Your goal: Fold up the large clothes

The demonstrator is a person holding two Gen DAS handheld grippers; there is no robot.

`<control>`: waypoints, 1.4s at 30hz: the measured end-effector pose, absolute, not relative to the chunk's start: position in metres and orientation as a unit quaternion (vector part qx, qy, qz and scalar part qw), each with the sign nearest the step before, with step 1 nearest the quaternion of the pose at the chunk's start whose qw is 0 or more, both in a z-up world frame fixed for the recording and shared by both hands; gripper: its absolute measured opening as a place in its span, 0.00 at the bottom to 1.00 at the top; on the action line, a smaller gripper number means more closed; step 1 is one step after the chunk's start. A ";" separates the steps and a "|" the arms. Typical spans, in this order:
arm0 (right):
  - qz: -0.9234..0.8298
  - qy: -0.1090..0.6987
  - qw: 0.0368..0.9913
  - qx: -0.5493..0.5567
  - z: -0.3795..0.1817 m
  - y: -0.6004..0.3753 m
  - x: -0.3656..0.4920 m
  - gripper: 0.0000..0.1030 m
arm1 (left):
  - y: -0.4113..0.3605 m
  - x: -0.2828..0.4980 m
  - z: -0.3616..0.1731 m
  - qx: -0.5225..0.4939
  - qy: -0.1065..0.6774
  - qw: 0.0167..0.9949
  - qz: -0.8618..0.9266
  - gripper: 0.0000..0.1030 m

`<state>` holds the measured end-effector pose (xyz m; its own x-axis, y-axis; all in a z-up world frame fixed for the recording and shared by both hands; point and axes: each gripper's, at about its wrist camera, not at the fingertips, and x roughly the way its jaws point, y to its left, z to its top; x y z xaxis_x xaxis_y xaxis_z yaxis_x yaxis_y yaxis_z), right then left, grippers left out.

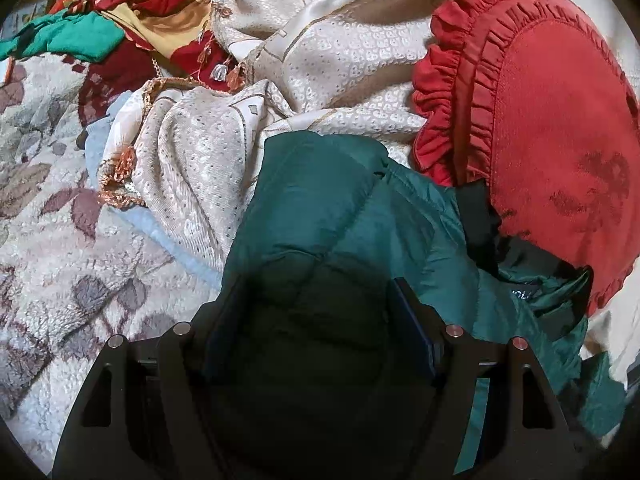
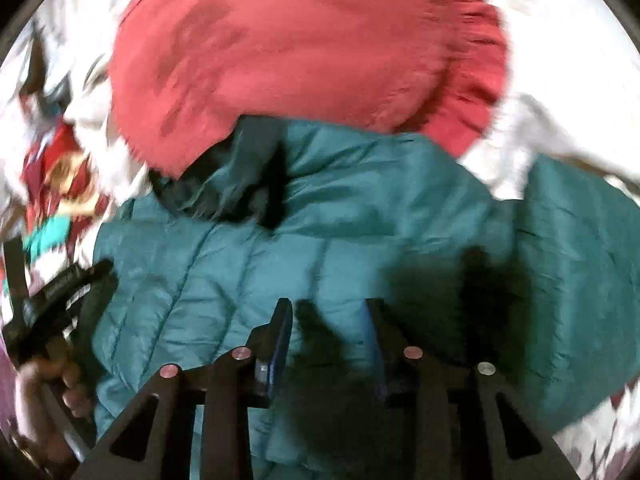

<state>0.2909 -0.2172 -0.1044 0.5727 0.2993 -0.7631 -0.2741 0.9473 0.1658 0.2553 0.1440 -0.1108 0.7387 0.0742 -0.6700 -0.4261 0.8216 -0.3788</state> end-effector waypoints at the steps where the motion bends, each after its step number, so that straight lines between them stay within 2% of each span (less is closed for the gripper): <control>1: 0.152 0.454 0.878 0.006 -0.117 -0.216 0.296 0.34 | 0.144 0.254 -0.110 -0.264 0.332 0.895 0.138 0.71; 5: 0.143 0.435 0.889 0.029 -0.097 -0.232 0.291 0.34 | 0.140 0.237 -0.096 -0.252 0.312 0.904 0.149 0.71; 8: 0.137 0.407 0.902 0.042 -0.072 -0.246 0.273 0.40 | 0.123 0.212 -0.073 -0.215 0.278 0.925 0.145 0.71; 10: 0.135 0.393 0.908 0.044 -0.062 -0.252 0.260 0.43 | 0.105 0.200 -0.064 -0.191 0.272 0.935 0.122 0.76; 11: 0.142 0.388 0.910 0.040 -0.062 -0.252 0.252 0.48 | 0.096 0.197 -0.064 -0.181 0.281 0.937 0.102 0.82; 12: 0.146 0.393 0.907 0.035 -0.068 -0.250 0.245 0.61 | 0.089 0.198 -0.068 -0.174 0.298 0.935 0.082 0.83; 14: 0.146 0.463 0.874 -0.004 -0.095 -0.238 0.244 0.73 | 0.079 0.206 -0.085 -0.168 0.367 0.914 0.030 0.83; 15: 0.134 0.491 0.860 -0.024 -0.107 -0.232 0.245 0.70 | 0.079 0.204 -0.086 -0.169 0.376 0.910 0.032 0.83; 16: 0.129 0.487 0.863 -0.026 -0.105 -0.234 0.243 0.66 | 0.080 0.196 -0.082 -0.169 0.367 0.914 0.041 0.83; 20: 0.081 0.374 0.923 0.029 -0.039 -0.281 0.212 0.66 | 0.082 0.160 -0.058 -0.178 0.315 0.931 0.047 0.83; 23: -0.004 0.294 0.952 0.083 -0.007 -0.349 0.190 0.81 | 0.073 0.155 -0.060 -0.183 0.329 0.926 0.033 0.83; 24: -0.042 0.279 0.954 0.098 -0.001 -0.378 0.189 0.82 | 0.068 0.159 -0.062 -0.175 0.337 0.925 0.023 0.83; 27: -0.111 0.295 0.943 0.109 0.000 -0.447 0.202 0.82 | 0.055 0.162 -0.061 -0.150 0.333 0.931 0.022 0.83; 30: -0.155 0.343 0.920 0.112 -0.017 -0.525 0.220 0.81 | 0.056 0.166 -0.060 -0.138 0.327 0.934 0.038 0.83; 33: -0.149 0.380 0.891 0.201 -0.046 -0.588 0.235 0.81 | 0.061 0.170 -0.064 -0.139 0.333 0.931 0.053 0.83; 36: -0.107 0.332 0.898 0.267 -0.059 -0.619 0.243 0.81 | 0.066 0.175 -0.072 -0.150 0.352 0.922 0.055 0.83; 40: -0.075 0.323 0.909 0.254 -0.061 -0.621 0.274 0.81 | 0.068 0.182 -0.079 -0.156 0.365 0.916 0.057 0.83; 41: -0.070 0.324 0.909 0.253 -0.060 -0.619 0.279 0.78 | 0.069 0.182 -0.079 -0.156 0.364 0.916 0.058 0.83; 42: -0.072 0.329 0.907 0.255 -0.061 -0.619 0.283 0.63 | 0.068 0.182 -0.078 -0.157 0.363 0.917 0.059 0.83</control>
<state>0.2826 -0.6195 -0.0613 0.7738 0.0374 -0.6323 0.2972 0.8601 0.4146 0.1825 0.0684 -0.0784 0.7297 -0.0053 -0.6838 -0.2222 0.9439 -0.2444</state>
